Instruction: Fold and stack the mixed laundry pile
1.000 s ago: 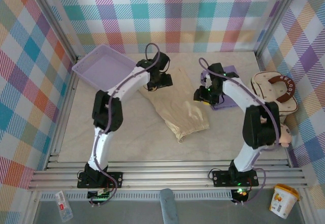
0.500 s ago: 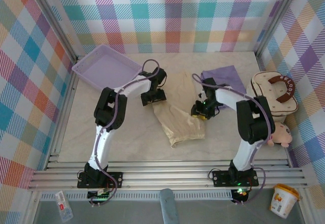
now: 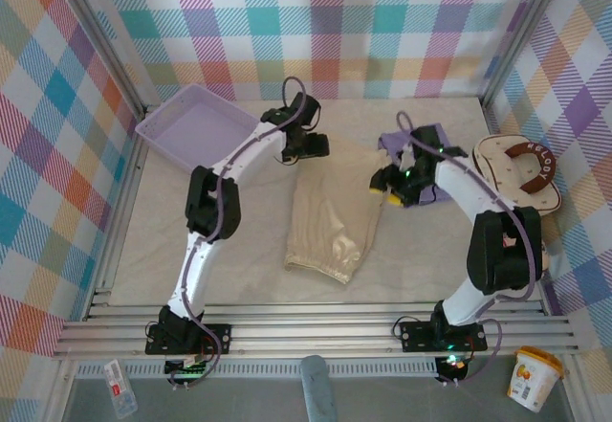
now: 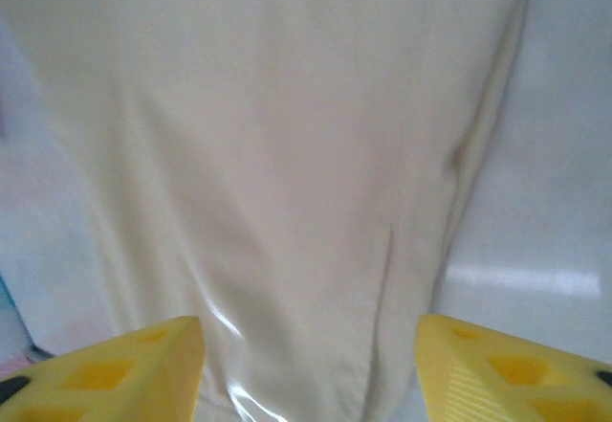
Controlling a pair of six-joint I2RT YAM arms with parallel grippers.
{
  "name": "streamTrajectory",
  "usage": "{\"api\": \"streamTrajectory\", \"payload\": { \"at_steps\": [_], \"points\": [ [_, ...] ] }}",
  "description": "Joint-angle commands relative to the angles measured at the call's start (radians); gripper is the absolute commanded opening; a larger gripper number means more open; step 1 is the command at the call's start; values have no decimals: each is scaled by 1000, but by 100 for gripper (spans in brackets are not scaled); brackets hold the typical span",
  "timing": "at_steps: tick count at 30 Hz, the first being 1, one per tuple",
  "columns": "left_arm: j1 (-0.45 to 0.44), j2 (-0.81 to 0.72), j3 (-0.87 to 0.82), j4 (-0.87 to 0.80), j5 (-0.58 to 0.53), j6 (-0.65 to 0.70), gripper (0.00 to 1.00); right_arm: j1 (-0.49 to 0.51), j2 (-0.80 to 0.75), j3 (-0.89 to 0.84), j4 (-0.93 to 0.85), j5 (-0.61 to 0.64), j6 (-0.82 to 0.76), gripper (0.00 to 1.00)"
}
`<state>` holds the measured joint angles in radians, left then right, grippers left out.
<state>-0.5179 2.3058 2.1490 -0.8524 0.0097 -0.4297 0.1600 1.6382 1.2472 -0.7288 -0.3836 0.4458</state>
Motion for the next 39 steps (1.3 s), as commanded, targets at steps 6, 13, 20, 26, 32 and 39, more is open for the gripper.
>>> {"api": "streamTrajectory", "payload": {
  "at_steps": [6, 13, 20, 26, 32, 39],
  "points": [
    [-75, -477, -693, 129, 127, -112, 57, 46, 267, 311, 102, -92, 81, 47],
    [-222, -536, -933, 215, 95, -199, 29, 129, 477, 415, 240, -100, 193, 45],
    [-238, -510, -1052, 140, -5, -209, 26, 108, 636, 445, 313, -39, 283, 44],
    [-234, -497, -1067, 63, -89, -216, 29, 44, 640, 431, 287, -34, 280, 46],
    [-135, -381, -883, 2, -231, -136, 41, 60, 532, 314, 250, -94, 230, 50],
    [-4, -187, -432, -162, -351, 13, 79, 114, 361, -22, 319, -110, 271, 49]
  ]
}}
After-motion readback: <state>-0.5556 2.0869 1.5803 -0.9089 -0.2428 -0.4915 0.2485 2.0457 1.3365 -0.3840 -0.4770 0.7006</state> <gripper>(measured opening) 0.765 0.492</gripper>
